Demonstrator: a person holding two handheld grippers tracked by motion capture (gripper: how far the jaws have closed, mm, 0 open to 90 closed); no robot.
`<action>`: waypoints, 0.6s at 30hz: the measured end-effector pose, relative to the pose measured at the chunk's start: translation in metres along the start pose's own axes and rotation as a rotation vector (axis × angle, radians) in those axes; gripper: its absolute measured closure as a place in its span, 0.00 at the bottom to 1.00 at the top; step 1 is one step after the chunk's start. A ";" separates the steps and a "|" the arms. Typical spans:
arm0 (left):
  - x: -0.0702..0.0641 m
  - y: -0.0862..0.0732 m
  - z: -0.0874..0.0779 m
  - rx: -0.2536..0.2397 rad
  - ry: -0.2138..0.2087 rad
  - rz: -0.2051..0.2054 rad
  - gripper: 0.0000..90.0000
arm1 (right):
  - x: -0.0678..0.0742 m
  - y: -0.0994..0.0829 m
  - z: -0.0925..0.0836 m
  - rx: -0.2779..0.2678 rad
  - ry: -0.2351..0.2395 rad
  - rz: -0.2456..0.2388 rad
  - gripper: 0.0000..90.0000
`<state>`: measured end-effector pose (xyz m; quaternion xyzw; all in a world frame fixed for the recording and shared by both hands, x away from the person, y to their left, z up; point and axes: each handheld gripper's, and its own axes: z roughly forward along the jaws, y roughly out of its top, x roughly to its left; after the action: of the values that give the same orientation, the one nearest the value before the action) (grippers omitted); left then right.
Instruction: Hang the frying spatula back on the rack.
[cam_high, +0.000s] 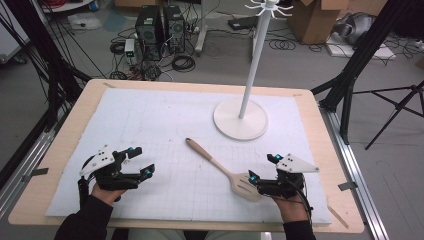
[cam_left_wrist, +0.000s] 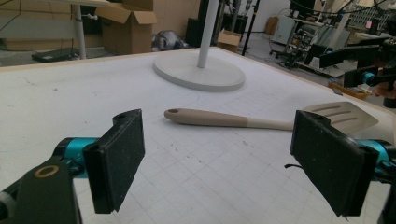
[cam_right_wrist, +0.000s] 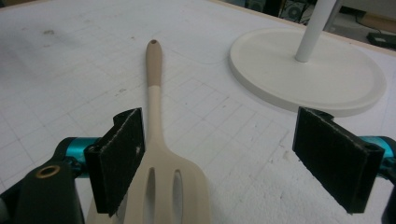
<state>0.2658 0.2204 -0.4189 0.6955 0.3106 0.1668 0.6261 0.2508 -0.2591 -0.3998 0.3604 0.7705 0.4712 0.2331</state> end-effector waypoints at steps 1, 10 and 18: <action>-0.001 0.000 0.000 0.001 0.001 -0.002 0.20 | 0.002 0.002 0.003 0.010 0.009 -0.020 0.17; -0.005 -0.004 0.004 0.036 -0.008 0.006 0.20 | 0.012 0.008 0.018 0.064 0.042 -0.068 0.18; -0.003 -0.005 0.005 0.053 -0.012 0.002 0.22 | 0.023 0.021 0.050 0.180 0.087 -0.128 0.22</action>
<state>0.2656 0.2148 -0.4241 0.7132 0.3102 0.1549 0.6092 0.2788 -0.2072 -0.4041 0.3093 0.8404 0.3995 0.1959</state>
